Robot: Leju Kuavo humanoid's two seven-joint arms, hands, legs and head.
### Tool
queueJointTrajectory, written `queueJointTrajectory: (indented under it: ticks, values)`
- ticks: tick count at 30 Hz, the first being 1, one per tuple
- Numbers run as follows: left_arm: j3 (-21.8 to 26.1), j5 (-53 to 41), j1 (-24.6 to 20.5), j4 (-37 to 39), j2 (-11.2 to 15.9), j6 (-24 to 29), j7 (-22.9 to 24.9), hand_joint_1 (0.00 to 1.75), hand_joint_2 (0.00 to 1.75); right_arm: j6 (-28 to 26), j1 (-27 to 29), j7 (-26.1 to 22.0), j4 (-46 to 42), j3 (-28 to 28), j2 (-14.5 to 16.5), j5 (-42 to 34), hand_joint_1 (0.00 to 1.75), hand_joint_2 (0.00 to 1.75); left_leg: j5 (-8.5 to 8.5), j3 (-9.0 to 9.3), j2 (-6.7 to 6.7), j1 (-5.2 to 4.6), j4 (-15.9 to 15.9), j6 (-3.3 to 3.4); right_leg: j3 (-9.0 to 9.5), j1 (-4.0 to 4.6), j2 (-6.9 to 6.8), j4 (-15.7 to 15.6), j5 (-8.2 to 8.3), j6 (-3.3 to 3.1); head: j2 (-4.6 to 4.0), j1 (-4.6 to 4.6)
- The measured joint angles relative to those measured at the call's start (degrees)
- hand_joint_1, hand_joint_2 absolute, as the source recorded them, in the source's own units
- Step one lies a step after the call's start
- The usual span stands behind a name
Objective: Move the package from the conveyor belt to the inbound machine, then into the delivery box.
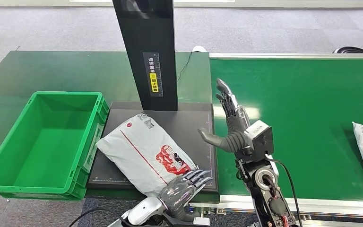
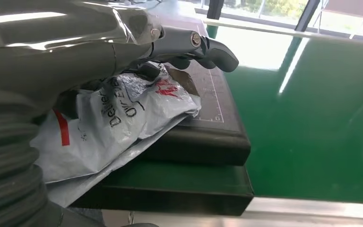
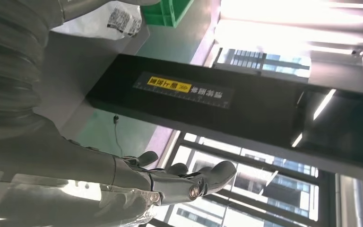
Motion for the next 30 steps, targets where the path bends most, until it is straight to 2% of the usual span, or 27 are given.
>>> queueJointTrajectory:
  ticks: [11, 17, 20, 24, 30]
  values:
    - [-1.3, -0.4, -2.1, 3.6, -0.7, 1.8, 0.9, 0.0, 1.75, 2.7, -0.1, 0.0, -1.5, 0.1, 0.1, -0.2, 0.0, 1.75, 0.04, 0.11, -0.02, 0.0, 0.0, 0.03, 0.14, 0.0, 0.0, 0.0, 0.03, 0.01, 0.0, 0.0]
    - [-0.3, -2.3, -1.8, 2.9, -0.3, 7.4, 3.0, 0.0, 1.75, 3.5, -1.0, -0.2, -1.1, 0.5, 0.0, -0.7, 0.0, 1.75, 0.07, 0.09, -0.01, 0.0, 0.0, 0.0, 0.12, 0.0, 0.0, 0.0, 0.05, 0.0, 0.0, -0.01]
    - [2.0, -1.2, -0.5, -0.6, 0.7, 8.7, 3.0, 0.0, 1.75, 3.1, -1.3, -0.6, -0.4, 0.5, 0.0, -0.9, 0.0, 1.75, 0.08, 0.06, -0.03, 0.01, 0.0, -0.01, 0.09, 0.01, 0.0, 0.0, 0.04, 0.0, 0.0, -0.01]
    - [5.5, 3.5, 1.4, -6.6, 2.2, 8.0, 1.2, 0.0, 1.75, 2.3, -1.3, -1.1, 0.1, 0.5, -0.3, -0.9, 0.0, 1.75, 0.07, 0.0, -0.03, 0.01, 0.0, -0.01, 0.03, 0.01, 0.0, 0.0, 0.04, 0.0, 0.0, -0.01]
    - [10.2, 16.4, 5.2, -15.3, 5.3, 1.0, -1.9, 0.0, 1.75, 1.0, -0.3, -1.4, 0.1, 0.4, -1.2, -0.9, 0.0, 1.75, 0.07, -0.05, -0.03, 0.0, 0.0, -0.01, -0.03, 0.01, 0.0, 0.0, 0.03, 0.0, 0.0, -0.01]
